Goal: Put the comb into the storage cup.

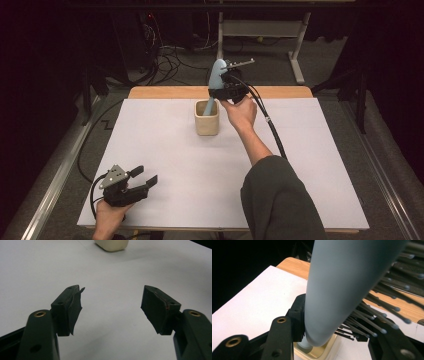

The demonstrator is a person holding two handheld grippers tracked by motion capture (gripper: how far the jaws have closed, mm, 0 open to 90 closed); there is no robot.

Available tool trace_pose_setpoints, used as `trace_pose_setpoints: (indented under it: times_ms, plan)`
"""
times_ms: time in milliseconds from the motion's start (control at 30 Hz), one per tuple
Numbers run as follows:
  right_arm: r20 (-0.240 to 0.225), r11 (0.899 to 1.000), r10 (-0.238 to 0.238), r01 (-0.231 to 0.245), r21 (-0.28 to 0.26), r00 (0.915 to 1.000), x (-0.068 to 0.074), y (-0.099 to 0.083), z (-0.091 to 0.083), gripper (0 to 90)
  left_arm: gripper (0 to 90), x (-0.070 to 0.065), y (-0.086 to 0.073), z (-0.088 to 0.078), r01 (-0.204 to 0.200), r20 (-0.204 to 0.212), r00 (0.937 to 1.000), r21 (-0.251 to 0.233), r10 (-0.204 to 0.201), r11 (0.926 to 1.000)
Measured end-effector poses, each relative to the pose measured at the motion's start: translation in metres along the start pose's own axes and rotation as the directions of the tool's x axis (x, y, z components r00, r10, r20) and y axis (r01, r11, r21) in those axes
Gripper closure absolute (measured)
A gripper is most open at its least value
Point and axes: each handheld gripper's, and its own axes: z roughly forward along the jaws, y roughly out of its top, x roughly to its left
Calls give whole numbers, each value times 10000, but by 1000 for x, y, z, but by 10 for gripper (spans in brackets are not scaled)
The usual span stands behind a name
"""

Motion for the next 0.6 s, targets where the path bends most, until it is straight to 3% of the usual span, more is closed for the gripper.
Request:
trace_pose_setpoints:
  times_ms: [600]
  plan:
    - [77,9998,186,-187,123,9998,-7,-10,8,550,330,0,0,0,3,0,10000,-15,-3,10000]
